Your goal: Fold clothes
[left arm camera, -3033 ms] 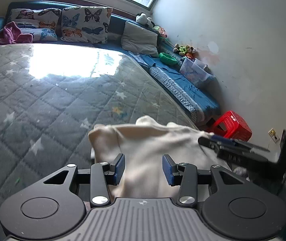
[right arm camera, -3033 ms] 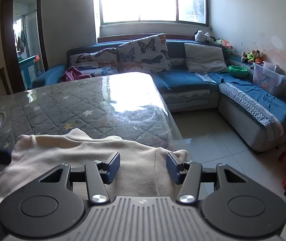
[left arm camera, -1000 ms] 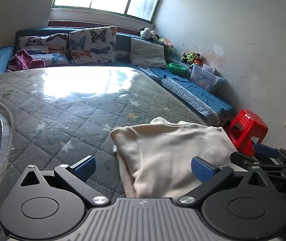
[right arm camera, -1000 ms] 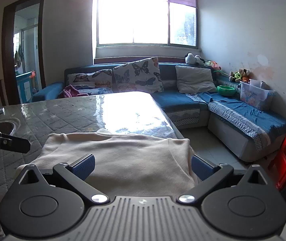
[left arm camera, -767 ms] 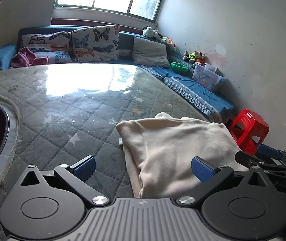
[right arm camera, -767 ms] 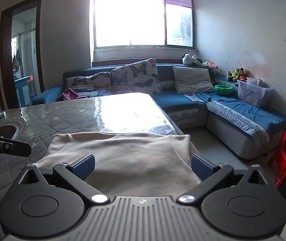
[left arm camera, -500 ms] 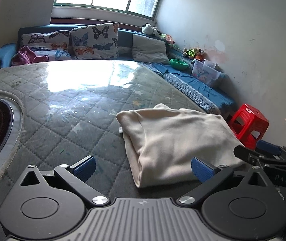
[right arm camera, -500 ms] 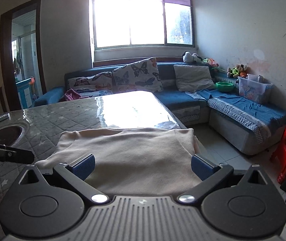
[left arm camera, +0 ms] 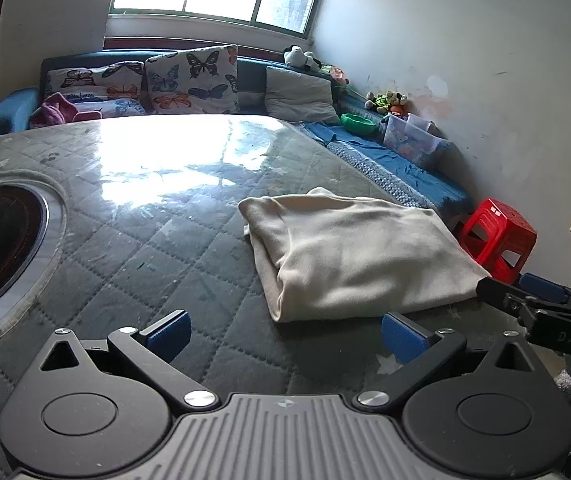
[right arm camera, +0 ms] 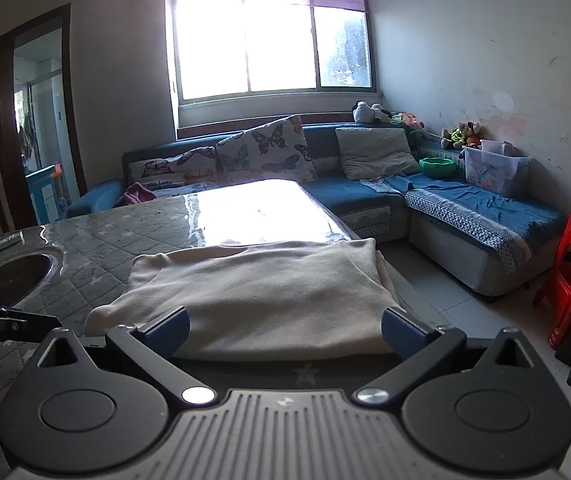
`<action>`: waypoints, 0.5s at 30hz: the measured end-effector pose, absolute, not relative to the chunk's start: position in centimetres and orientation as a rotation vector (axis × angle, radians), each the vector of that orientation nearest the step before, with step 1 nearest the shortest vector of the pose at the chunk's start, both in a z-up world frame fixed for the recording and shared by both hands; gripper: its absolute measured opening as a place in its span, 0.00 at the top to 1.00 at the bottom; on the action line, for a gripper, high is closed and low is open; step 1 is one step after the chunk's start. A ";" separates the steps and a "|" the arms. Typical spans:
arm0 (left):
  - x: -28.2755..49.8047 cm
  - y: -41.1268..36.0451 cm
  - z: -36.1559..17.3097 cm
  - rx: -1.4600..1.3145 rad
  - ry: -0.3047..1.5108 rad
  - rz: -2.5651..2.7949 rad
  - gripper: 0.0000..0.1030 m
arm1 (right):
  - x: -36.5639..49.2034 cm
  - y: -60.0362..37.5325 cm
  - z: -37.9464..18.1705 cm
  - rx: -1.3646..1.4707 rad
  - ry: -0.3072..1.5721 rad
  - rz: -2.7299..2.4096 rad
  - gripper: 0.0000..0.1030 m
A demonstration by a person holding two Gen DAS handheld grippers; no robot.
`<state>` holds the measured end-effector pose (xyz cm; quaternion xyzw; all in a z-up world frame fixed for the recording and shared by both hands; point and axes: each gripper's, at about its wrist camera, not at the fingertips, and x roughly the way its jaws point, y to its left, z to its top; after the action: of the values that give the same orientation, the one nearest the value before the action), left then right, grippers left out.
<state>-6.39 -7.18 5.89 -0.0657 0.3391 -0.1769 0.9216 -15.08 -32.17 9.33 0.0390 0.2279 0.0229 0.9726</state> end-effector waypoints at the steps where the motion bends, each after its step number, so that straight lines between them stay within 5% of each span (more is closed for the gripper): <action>1: -6.6 -7.2 5.9 -0.136 0.697 -0.364 0.00 | -15.3 -32.1 9.4 0.081 0.458 0.047 0.00; 15: -8.7 -7.3 5.8 -0.106 0.696 -0.349 0.00 | -17.6 -30.9 9.2 0.094 0.450 0.062 0.00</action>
<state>-8.74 -7.29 5.79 -0.0517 0.3393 -0.1702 0.9237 -17.62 -30.93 9.18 0.0465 0.2231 0.0309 0.9732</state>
